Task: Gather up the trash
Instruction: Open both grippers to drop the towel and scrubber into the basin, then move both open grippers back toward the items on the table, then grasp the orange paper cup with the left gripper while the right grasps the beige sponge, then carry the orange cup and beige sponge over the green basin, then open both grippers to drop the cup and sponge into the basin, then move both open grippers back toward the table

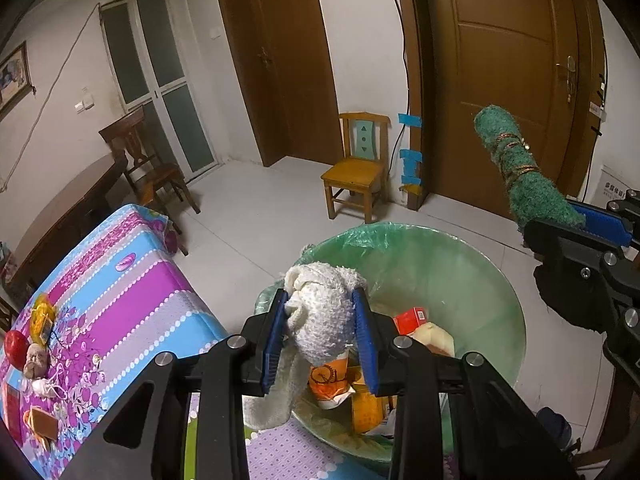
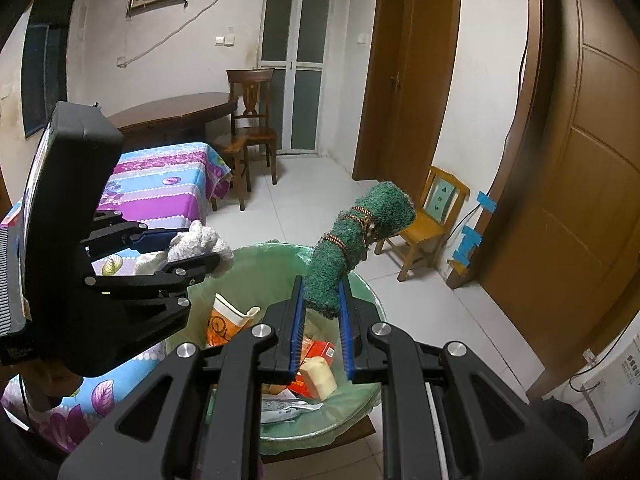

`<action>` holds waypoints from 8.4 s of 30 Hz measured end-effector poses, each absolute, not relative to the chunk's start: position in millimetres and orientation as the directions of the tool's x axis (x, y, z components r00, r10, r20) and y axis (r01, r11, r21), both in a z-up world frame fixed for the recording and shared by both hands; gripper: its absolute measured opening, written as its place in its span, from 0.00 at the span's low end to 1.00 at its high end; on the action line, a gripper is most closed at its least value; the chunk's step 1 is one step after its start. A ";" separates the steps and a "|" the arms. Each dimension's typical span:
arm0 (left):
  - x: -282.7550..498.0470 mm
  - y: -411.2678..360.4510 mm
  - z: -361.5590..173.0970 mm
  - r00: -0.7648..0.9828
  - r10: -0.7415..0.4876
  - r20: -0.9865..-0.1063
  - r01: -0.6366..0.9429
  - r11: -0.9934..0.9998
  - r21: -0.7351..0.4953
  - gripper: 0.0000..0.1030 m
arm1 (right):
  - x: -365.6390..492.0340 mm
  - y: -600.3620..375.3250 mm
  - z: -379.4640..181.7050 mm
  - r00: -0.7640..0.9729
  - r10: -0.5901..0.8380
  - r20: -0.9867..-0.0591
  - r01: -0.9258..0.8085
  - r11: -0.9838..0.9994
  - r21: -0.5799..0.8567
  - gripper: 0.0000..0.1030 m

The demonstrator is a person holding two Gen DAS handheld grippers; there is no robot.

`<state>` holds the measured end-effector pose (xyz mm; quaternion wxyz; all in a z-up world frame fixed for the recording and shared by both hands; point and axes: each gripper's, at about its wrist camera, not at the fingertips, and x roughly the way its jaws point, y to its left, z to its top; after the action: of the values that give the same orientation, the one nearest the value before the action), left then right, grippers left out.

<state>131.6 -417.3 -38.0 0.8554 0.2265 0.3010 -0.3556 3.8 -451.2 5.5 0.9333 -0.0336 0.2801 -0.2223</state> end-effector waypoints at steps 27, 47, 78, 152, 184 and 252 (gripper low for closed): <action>144.0 -427.3 -54.3 0.546 -0.452 -0.706 0.750 0.638 0.172 0.39 | 24.2 -464.2 0.5 0.737 -0.396 -0.547 0.342 0.917 -0.204 0.32; 150.7 -411.0 -54.6 0.582 -0.442 -0.683 0.721 0.669 0.182 0.64 | 16.9 -466.2 -5.4 0.733 -0.417 -0.537 0.384 0.906 -0.179 0.48; 144.0 -266.2 -32.7 0.759 -0.298 -0.579 0.475 0.862 0.178 0.72 | 20.0 -390.2 -23.5 0.839 -0.453 -0.303 0.453 0.889 -0.074 0.59; 155.1 121.7 -46.4 0.613 -0.203 -0.763 0.099 0.979 -0.180 0.23 | 94.1 -213.2 -62.0 0.726 0.344 -0.595 -0.315 0.936 0.156 0.26; 148.5 -280.9 17.7 0.598 -0.448 -0.665 0.653 0.754 0.079 0.23 | 22.7 -433.1 -1.3 0.779 -0.248 -0.576 0.307 0.952 0.006 0.25; 230.6 -159.8 -27.0 0.680 -0.330 -0.654 0.390 0.919 -0.058 0.59 | 79.8 -384.8 -16.2 0.861 -0.178 -0.477 0.164 0.984 -0.071 0.45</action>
<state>230.6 -159.8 -27.0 0.9156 0.0430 0.3480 -0.1967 79.8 -384.8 -16.2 0.9645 -0.0141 0.2485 -0.0885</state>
